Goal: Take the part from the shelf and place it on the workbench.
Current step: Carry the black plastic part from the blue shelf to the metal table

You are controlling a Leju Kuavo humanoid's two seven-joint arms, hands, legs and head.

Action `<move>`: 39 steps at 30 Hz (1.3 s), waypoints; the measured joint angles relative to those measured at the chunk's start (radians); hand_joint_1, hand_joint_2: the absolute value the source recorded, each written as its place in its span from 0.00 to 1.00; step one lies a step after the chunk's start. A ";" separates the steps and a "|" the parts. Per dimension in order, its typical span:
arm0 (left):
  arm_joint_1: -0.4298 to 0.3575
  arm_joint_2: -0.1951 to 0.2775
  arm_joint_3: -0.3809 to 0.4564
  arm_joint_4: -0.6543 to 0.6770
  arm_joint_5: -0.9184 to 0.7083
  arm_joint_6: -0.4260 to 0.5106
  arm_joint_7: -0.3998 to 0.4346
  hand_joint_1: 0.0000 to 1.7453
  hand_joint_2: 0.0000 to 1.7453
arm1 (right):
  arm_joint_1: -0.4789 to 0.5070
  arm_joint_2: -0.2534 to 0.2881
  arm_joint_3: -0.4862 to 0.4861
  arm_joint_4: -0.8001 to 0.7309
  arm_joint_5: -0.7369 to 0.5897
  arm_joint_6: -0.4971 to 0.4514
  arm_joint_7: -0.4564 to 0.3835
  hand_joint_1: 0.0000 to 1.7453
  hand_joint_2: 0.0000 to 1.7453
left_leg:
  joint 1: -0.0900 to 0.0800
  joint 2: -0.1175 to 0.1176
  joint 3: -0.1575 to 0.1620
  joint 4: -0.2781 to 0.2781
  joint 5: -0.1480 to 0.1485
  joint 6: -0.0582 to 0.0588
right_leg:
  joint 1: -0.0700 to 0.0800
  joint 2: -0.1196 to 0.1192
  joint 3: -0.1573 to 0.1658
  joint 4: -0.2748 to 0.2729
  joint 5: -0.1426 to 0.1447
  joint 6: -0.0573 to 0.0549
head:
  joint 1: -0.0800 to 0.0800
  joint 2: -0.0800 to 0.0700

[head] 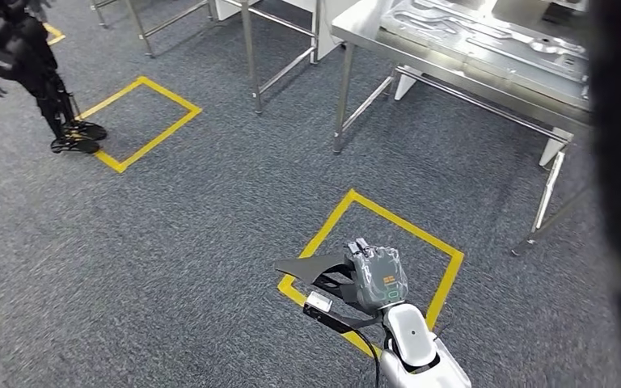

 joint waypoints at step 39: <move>0.014 -0.010 -0.035 0.000 -0.019 0.003 -0.009 0.00 1.00 | -0.008 0.000 -0.015 0.015 0.001 -0.007 0.017 1.00 1.00 | -0.008 0.049 0.009 -0.003 -0.006 -0.027 | 0.004 -0.061 0.141 -0.283 0.124 -0.024 | 0.000 0.000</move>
